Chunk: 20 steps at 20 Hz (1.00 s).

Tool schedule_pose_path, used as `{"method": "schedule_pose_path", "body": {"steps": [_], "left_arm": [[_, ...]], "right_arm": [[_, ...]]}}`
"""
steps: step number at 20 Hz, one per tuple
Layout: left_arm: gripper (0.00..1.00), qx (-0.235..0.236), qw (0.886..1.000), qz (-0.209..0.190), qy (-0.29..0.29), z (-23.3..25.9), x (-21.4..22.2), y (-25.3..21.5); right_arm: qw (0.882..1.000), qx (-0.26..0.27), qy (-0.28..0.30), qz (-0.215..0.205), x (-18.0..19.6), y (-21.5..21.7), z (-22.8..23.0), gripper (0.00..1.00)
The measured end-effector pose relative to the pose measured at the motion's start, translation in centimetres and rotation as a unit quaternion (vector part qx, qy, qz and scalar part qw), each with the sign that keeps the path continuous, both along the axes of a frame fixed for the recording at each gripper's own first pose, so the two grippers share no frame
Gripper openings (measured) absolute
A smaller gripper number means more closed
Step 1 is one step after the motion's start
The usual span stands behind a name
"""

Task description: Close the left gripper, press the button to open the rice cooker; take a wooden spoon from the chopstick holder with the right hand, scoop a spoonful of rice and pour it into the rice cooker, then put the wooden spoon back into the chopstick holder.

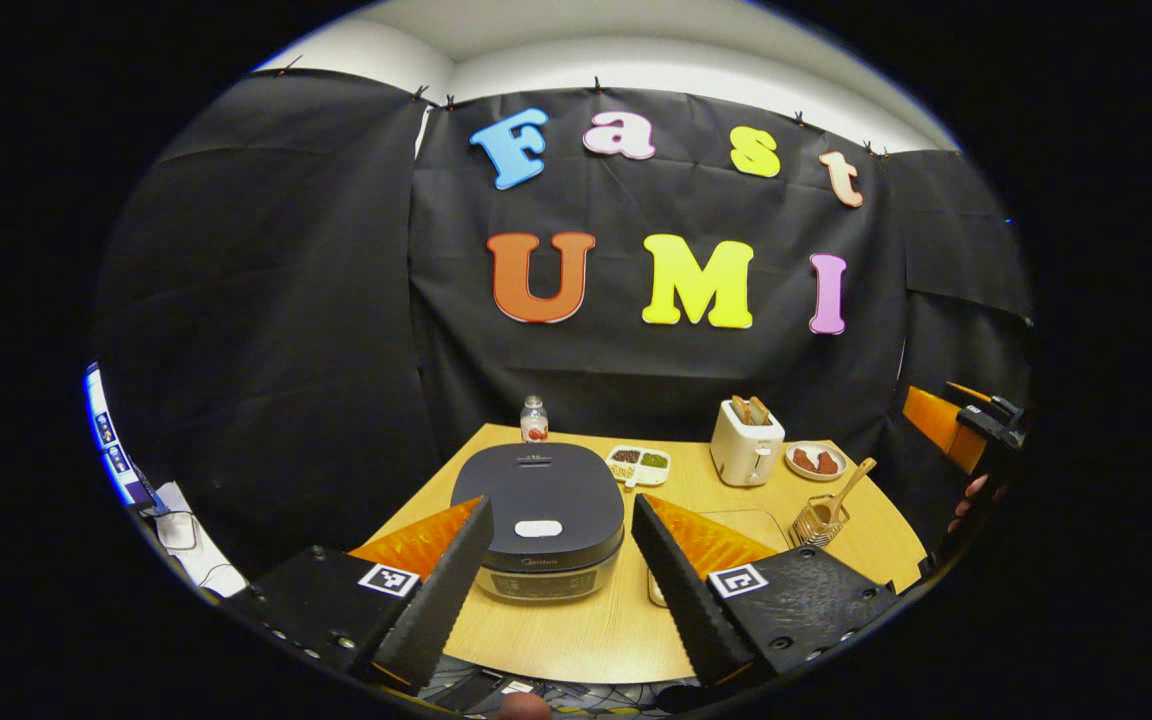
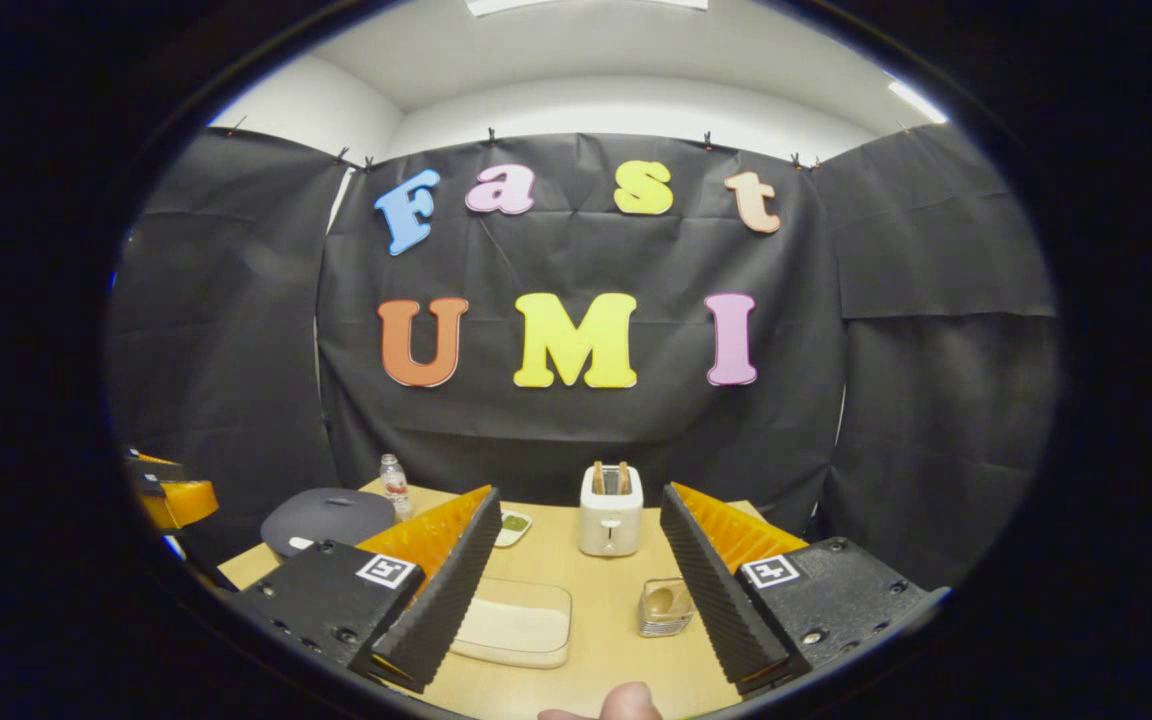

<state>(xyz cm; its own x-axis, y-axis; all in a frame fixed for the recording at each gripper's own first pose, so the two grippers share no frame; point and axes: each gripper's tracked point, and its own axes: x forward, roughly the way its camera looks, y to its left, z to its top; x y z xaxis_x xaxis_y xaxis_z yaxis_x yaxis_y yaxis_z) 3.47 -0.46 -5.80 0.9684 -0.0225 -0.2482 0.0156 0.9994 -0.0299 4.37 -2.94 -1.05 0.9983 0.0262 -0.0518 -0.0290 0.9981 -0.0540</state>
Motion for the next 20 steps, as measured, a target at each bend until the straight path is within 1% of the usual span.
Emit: {"method": "schedule_pose_path", "body": {"steps": [1, 2, 3, 4, 5, 6, 7, 8, 9, 10, 11, 12, 13, 14, 15, 17, 20], "left_arm": [[0.85, -0.004, 1.0, -0.002, 0.019, -0.7, 0.6, -0.1], [0.76, -0.01, 0.999, -0.003, 0.037, -1.4, 1.1, -0.1], [0.71, -0.019, 0.998, -0.002, 0.052, -1.9, 1.7, -0.1], [0.68, -0.027, 0.997, -0.002, 0.067, -2.2, 2.1, 0.2], [0.52, -0.032, 0.996, 0.001, 0.078, -2.6, 2.9, 0.3], [0.38, -0.035, 0.996, 0.002, 0.085, -2.8, 3.7, 0.4], [0.32, -0.033, 0.995, 0.007, 0.094, -3.1, 4.4, 1.0], [0.21, -0.034, 0.994, 0.005, 0.104, -3.6, 5.4, 0.8], [0.14, -0.033, 0.992, 0.012, 0.118, -4.1, 6.2, 1.3], [0.06, -0.039, 0.99, 0.009, 0.134, -4.6, 6.7, 1.0], [0.01, -0.041, 0.988, 0.005, 0.149, -5.3, 7.3, 1.0], [0.03, -0.047, 0.986, 0.007, 0.162, -6.4, 8.1, 1.4], [0.04, -0.068, 0.983, 0.008, 0.172, -8.6, 11.5, 0.8], [0.0, -0.089, 0.978, -0.004, 0.189, -7.1, 9.0, 0.8], [0.0, -0.095, 0.975, -0.003, 0.199, -7.7, 9.7, 0.7], [0.0, -0.088, 0.972, 0.004, 0.218, -9.5, 11.2, 1.5], [0.0, -0.103, 0.961, 0.014, 0.258, -11.7, 12.2, 1.9]], "right_arm": [[1.0, 0.001, 0.001, -0.001, 0.4, -0.5, -0.1, 1.0], [1.0, 0.003, 0.002, -0.002, 0.9, -1.0, -0.1, 1.0], [1.0, 0.005, 0.005, -0.004, 1.3, -1.4, -0.2, 1.0], [1.0, 0.007, 0.007, -0.005, 1.7, -2.0, -0.3, 1.0], [1.0, 0.009, 0.007, -0.008, 2.1, -2.6, -0.2, 1.0], [1.0, 0.01, 0.005, -0.012, 2.6, -3.3, 0.0, 1.0], [1.0, 0.01, 0.004, -0.016, 2.9, -4.0, 0.1, 1.0], [1.0, 0.01, 0.003, -0.022, 3.1, -4.8, 0.1, 1.0], [1.0, 0.011, 0.003, -0.029, 3.2, -5.7, 0.1, 1.0], [0.999, 0.012, 0.004, -0.037, 3.4, -6.6, 0.0, 1.0], [0.999, 0.012, 0.005, -0.046, 3.5, -7.6, -0.1, 1.0], [0.998, 0.011, 0.007, -0.056, 3.6, -8.6, -0.4, 1.0], [0.998, 0.009, 0.008, -0.065, 3.5, -9.5, -0.6, 1.0], [0.997, 0.008, 0.01, -0.073, 3.4, -10.3, -0.9, 1.0], [0.997, 0.007, 0.014, -0.082, 3.3, -11.2, -1.2, 1.0], [0.995, 0.008, 0.02, -0.099, 3.1, -12.8, -1.8, 1.0], [0.992, 0.016, 0.044, -0.119, 3.1, -14.8, -3.4, 1.0]]}}
